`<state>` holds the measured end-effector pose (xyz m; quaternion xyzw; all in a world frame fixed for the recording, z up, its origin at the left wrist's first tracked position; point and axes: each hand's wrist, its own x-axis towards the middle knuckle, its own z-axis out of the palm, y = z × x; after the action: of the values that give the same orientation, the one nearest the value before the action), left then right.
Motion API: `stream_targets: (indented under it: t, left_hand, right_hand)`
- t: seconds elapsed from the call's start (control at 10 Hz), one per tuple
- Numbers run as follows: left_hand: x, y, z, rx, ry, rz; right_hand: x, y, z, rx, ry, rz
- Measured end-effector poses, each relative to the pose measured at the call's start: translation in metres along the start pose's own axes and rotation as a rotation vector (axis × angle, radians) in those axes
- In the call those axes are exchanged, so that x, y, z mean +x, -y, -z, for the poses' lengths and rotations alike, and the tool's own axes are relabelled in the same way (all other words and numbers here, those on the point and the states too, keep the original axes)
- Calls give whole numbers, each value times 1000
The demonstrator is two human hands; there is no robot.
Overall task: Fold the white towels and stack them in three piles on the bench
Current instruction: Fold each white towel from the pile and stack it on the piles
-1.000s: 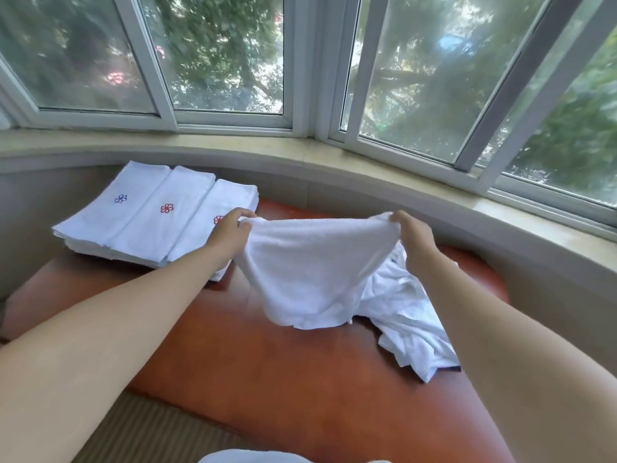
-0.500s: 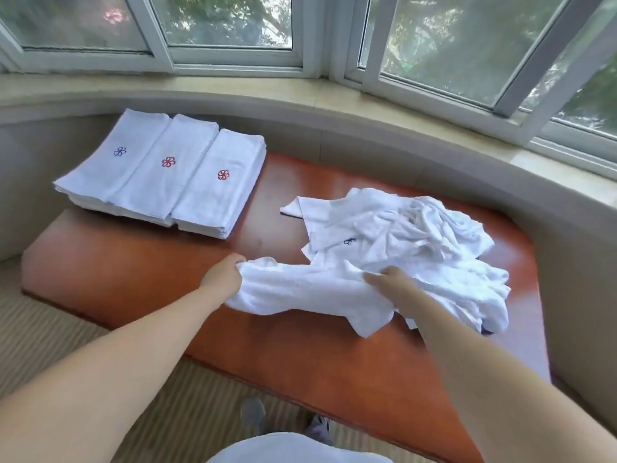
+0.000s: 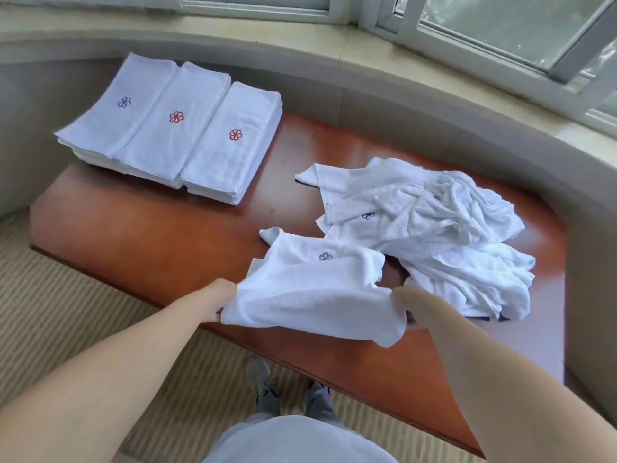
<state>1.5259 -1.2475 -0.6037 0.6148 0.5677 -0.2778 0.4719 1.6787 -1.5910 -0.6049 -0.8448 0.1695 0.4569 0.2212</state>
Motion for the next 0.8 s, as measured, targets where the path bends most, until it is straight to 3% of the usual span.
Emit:
stream_targets:
  t: [0.1, 0.2, 0.3, 0.4, 0.5, 0.6, 0.7, 0.8]
  left_hand:
    - [-8, 12, 4, -79, 95, 88]
    - [-3, 9, 5, -121, 93, 44]
    - [-8, -6, 9, -179, 156, -18]
    - [-3, -15, 11, -47, 199, -61]
    - [-5, -23, 16, 7, 150, -4]
    - [-12, -50, 28, -153, 178, -127]
    - [-41, -103, 49, -438, 343, -390]
    - [-75, -154, 73, -821, 662, -581]
  right_hand:
    - [-18, 0, 0, -22, 9, 30]
    - [-24, -5, -6, 2, 128, -169]
    - [-23, 2, -5, -11, 173, -171]
    - [-25, 15, -5, 236, 66, -155]
    - [-32, 20, -1, 497, 81, -234]
    - [-38, 33, 20, 696, 94, -165]
    - [-49, 73, 55, 1003, 103, 112]
    - [-70, 112, 94, 1158, 279, 534]
